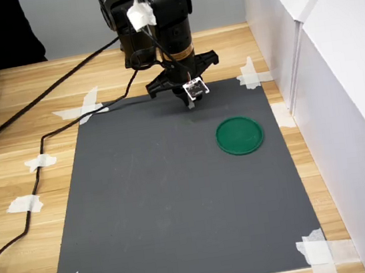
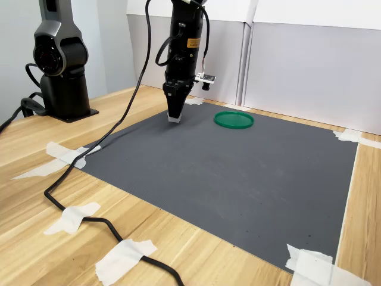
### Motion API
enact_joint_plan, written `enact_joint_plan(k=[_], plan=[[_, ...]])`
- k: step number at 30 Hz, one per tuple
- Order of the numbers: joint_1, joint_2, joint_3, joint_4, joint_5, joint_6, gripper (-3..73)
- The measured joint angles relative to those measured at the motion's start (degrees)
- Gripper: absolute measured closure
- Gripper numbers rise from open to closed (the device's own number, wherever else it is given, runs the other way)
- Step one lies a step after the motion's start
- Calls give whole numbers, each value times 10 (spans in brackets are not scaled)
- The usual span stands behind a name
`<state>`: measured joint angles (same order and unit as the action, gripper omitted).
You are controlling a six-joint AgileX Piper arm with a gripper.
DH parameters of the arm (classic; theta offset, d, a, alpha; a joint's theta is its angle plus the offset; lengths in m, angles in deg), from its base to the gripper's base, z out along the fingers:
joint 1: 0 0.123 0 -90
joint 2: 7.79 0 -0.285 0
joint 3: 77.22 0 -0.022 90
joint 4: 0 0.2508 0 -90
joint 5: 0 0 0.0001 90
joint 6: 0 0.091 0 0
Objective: Grasp a white terminal and put it on the green lid.
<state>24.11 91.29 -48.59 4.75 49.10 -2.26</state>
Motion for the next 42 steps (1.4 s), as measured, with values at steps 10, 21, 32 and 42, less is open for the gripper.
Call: enact_joint_plan(k=[10,21,32,42], plan=[[0,0,0,-18,0,-6,606],[-1,0,0,-19,-2,-36,465],[-1,0,0,-15,-6,-37,588],[-1,0,0,-13,-9,-41,608]])
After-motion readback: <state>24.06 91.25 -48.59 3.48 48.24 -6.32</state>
